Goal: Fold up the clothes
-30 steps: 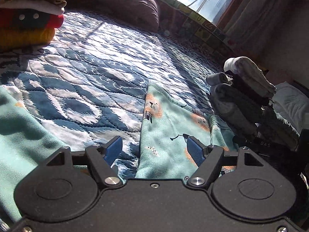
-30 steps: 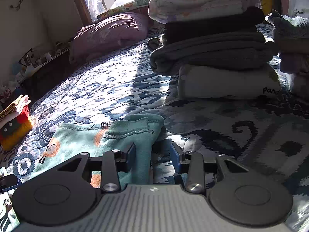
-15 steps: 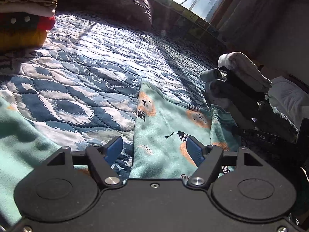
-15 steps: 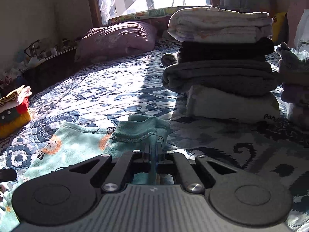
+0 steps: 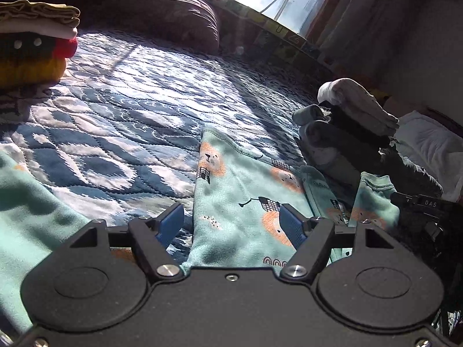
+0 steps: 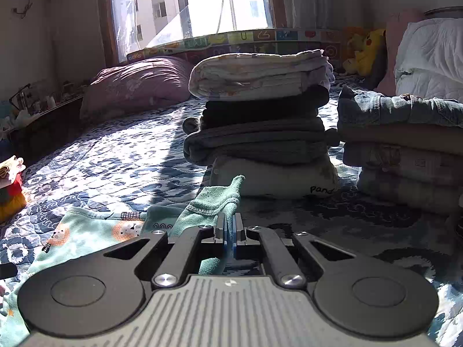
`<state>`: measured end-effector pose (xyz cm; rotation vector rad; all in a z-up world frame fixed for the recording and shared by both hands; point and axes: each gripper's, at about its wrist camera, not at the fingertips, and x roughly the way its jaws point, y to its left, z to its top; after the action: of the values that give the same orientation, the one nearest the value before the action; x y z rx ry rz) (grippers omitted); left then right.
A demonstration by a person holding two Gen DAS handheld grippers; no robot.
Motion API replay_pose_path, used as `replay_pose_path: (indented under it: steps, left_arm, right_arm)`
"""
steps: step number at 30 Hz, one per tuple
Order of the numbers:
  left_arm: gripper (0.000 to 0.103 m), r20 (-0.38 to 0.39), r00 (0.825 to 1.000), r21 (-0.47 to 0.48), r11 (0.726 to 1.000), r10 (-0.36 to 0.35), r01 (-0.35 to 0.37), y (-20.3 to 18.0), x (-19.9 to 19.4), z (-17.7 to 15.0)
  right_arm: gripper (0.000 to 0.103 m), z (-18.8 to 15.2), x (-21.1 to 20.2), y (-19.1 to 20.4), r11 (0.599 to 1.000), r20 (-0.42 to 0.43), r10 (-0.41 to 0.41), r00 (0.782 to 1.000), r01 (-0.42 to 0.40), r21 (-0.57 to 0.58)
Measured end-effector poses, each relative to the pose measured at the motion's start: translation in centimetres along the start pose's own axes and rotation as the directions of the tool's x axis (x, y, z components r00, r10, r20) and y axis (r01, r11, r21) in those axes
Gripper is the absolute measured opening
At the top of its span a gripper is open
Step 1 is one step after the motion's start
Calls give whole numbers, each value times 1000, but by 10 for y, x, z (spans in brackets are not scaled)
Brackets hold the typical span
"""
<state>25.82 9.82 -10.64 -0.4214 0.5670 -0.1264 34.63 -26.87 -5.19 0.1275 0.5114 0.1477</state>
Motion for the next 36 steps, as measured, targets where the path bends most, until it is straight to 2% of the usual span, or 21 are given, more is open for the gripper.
replay_pose_path:
  steps: [4,9,16,22,29,36]
  left_arm:
    - [72,6,1000,20,1000,-1,1,-1,-3,-1]
    - [72,16,1000,33,999,0,0,-1,-6,-1]
    - [72,20,1000,53,999,0,-1,-3,-9,-1]
    - [72,24,1000,89,996,-4,2,-9,-12,-4]
    - [72,28,999,137,990,-18,14,-20,-17,-9]
    - [72,37,999,228,973,-40,30,-36,-23,-16]
  right_arm:
    - [5,6,-23,-31,998,19,-67,998,66,24]
    - [5,-3,-52,-68,989,27,-140,990,138,59]
    - [5,-36,-92,-110,959,26,-241,970,233,163]
    - [5,-68,-124,-137,911,14,-314,949,298,284]
    - [5,-94,-141,-146,890,-17,-362,932,351,290]
    - [5,-99,-138,-147,885,-62,-411,910,414,211]
